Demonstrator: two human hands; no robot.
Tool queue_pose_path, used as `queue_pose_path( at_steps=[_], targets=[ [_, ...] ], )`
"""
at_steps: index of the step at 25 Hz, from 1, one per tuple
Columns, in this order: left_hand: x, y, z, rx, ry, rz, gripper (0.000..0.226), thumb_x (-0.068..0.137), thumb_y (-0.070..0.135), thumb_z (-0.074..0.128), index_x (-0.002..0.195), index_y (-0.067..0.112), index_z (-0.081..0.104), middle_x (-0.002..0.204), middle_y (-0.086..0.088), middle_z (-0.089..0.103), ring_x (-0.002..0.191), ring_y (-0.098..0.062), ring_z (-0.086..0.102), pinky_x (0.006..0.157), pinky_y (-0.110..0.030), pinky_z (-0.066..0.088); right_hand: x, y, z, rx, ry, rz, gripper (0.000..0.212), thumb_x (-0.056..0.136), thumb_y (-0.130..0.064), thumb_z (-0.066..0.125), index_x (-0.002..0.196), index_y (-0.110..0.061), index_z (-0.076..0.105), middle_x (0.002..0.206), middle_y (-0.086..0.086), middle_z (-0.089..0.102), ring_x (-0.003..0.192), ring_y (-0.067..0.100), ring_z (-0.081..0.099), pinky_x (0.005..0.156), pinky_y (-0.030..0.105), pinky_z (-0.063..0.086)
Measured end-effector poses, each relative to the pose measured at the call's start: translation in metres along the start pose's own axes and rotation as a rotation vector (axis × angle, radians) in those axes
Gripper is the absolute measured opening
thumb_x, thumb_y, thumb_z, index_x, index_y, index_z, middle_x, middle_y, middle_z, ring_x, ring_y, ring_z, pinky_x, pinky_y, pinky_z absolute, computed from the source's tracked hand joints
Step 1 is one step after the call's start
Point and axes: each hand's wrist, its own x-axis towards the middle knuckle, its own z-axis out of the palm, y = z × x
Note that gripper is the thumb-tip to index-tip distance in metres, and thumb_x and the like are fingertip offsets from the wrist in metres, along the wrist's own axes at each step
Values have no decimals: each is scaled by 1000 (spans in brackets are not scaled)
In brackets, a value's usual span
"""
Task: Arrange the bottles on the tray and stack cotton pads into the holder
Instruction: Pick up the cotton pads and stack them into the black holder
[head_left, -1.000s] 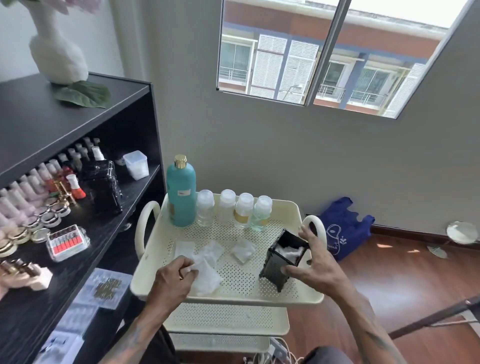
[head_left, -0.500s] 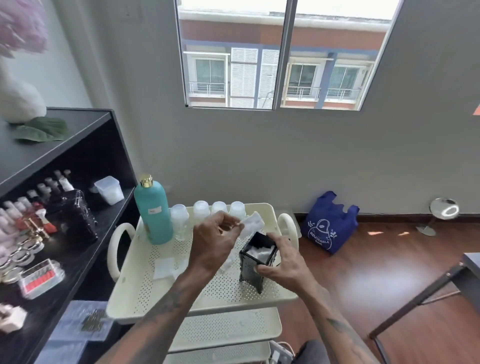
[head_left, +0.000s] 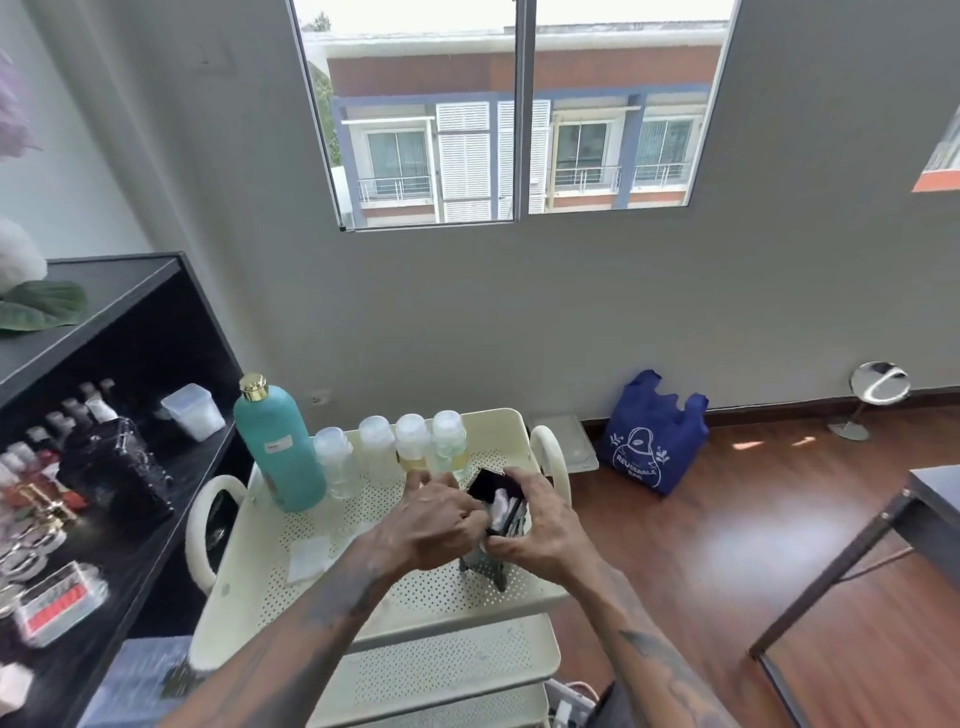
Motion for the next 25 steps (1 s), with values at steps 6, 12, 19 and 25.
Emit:
queue_pose_path(
  at_steps=[6,12,19,25],
  targets=[
    [8,9,-1,60,-196,-29,45,95,35,7,73,19,43,75,-10,64,91,-24,47,92,-45,21,2,-1,1,-5,-21,-11,92,69,-32,79,147,-25,31,140,-7,45,115,2,44,98,13,32],
    [-19,-10,-22,-362,174,9,59,94,47,23,102,19,74,102,6,73,89,-10,64,82,-27,50,3,0,0,-26,-38,14,93,69,-32,82,147,-28,30,141,-10,43,119,5,45,102,16,31],
    [-92,-108,45,-249,98,-455,33,89,37,63,121,28,65,127,3,61,109,-10,57,97,-36,49,6,-4,3,-59,-47,24,92,70,-33,82,146,-32,30,145,-10,41,123,5,42,109,25,32],
    [-114,-118,74,-478,117,-553,24,80,31,73,103,25,71,110,7,65,97,-7,61,79,-23,46,9,-8,1,-149,-58,28,92,71,-34,83,147,-29,31,147,-5,41,129,9,42,108,22,30]
  ],
)
